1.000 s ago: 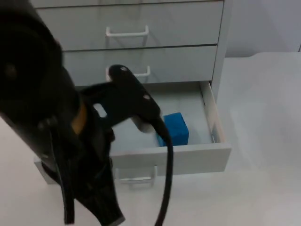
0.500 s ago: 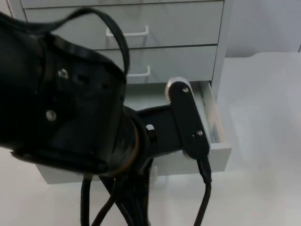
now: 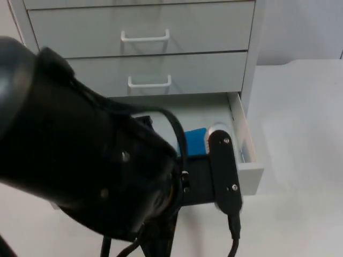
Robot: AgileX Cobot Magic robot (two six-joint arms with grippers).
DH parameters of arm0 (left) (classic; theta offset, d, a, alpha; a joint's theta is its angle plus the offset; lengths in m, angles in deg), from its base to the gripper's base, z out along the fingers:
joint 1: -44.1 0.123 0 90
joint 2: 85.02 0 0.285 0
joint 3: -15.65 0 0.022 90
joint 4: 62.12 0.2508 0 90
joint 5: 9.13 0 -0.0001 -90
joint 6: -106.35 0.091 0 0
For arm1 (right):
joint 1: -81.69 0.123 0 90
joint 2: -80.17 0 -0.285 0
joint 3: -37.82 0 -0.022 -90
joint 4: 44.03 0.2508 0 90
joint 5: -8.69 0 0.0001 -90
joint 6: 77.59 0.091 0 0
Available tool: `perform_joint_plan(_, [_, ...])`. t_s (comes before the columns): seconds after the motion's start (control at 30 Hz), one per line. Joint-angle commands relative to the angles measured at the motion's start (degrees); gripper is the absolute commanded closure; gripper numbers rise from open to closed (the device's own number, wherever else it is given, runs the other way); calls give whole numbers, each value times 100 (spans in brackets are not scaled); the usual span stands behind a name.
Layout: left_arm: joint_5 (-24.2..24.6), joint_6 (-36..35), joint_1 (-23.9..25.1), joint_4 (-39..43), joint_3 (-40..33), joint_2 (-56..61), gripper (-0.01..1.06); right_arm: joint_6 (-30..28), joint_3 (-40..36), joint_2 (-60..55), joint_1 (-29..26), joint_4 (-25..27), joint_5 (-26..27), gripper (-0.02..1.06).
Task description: Open the drawer with the left hand, place the block into the drawer with the right hand, then close the drawer with the left hand.
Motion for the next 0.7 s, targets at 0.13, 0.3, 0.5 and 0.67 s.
perform_joint_plan(0.13, [642,-1358,-18,1292,-21,-350,105,-60,-20,56,-41,-21,57,34])
perform_joint_plan(0.3, [375,-1459,-18,1500,-21,-522,105,-45,-20,56,-41,-21,95,34])
perform_joint_plan(0.5, [748,-2042,28,2188,-21,-689,105,-46,-20,56,-41,-21,129,34])
perform_joint_plan(0.67, [630,-2544,433,2670,-21,-703,105,-46,-20,56,-41,-21,129,34])
